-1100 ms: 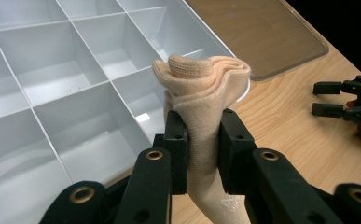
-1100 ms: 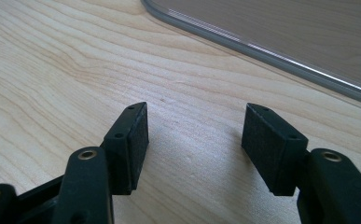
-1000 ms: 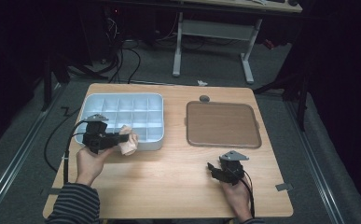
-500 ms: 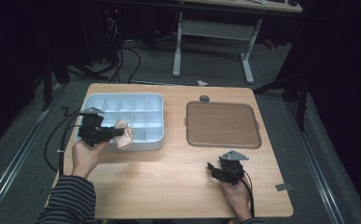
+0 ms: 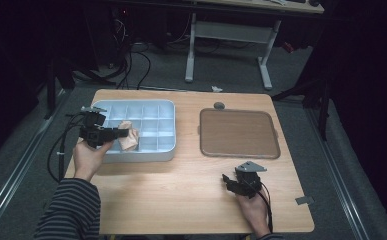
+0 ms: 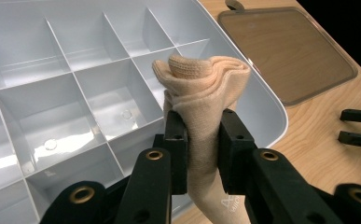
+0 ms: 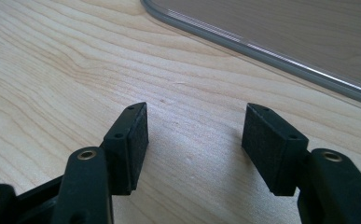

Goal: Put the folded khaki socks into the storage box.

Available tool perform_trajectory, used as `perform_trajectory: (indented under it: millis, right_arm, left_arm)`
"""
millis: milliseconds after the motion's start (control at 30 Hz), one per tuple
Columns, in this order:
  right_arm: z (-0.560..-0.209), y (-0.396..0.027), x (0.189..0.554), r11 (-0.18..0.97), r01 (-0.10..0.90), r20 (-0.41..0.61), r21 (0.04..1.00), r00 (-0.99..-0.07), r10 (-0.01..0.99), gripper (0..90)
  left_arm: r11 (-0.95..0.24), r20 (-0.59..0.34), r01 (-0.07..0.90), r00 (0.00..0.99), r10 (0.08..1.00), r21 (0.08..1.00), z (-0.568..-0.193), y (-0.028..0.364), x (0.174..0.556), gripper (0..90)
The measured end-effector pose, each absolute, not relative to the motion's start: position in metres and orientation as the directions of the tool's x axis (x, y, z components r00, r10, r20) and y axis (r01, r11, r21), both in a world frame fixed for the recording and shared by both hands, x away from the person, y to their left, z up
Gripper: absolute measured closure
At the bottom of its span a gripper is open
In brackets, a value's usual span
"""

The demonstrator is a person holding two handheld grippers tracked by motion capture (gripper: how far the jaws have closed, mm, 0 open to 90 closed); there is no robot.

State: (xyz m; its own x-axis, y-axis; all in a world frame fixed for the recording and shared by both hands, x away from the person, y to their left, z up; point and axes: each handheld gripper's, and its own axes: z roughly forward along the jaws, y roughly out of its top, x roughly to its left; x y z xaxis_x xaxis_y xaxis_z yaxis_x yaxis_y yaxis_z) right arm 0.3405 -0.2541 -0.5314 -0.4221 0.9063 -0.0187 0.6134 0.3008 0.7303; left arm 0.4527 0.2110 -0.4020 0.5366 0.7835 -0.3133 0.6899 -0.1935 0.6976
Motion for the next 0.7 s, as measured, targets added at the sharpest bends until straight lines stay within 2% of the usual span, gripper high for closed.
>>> perform_trajectory:
  millis: [700]
  right_arm:
    - [-0.531, -0.254, 0.34, 0.304, 0.614, -0.018, 0.729, -0.426, 0.904, 39.6]
  left_arm:
    - [-0.233, -0.337, 0.735, 0.537, 0.774, 0.637, -0.427, 0.198, 0.472, 76.3]
